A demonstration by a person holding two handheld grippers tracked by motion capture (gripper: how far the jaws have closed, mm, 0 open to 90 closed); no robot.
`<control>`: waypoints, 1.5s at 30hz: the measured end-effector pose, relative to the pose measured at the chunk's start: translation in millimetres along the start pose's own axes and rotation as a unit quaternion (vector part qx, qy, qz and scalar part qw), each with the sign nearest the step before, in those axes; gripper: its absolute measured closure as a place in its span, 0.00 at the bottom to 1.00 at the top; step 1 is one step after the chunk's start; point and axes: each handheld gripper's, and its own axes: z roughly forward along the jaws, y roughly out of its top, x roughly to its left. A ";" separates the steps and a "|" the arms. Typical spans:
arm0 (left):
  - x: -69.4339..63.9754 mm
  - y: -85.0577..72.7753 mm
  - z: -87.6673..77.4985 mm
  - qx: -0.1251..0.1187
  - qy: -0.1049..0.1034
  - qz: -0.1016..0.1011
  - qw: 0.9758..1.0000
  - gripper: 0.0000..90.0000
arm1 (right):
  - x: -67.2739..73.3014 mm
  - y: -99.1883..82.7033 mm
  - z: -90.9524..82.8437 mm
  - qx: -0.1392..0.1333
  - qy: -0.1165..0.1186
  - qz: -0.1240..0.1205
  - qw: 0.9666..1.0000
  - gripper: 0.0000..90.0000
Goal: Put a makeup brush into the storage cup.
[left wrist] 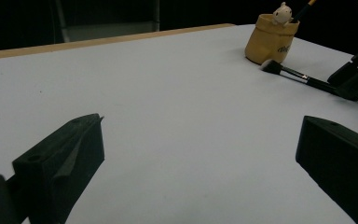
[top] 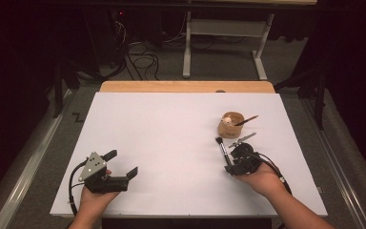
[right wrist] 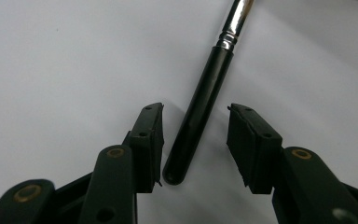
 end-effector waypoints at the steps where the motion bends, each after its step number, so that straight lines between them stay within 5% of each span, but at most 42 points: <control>1: 0.0 0.0 -0.1 0.000 0.000 0.000 1.000 0.02 | -0.3 0.2 0.0 -0.001 0.000 0.003 1.000 0.64; 20: -0.2 0.6 -0.5 -0.003 -0.002 0.000 1.000 0.02 | -4.8 6.3 1.3 0.019 0.012 0.015 1.000 0.78; 45: -1.1 1.6 -1.4 -0.009 -0.002 -0.001 1.000 0.02 | -3.6 9.0 4.0 0.034 -0.011 0.018 0.999 0.90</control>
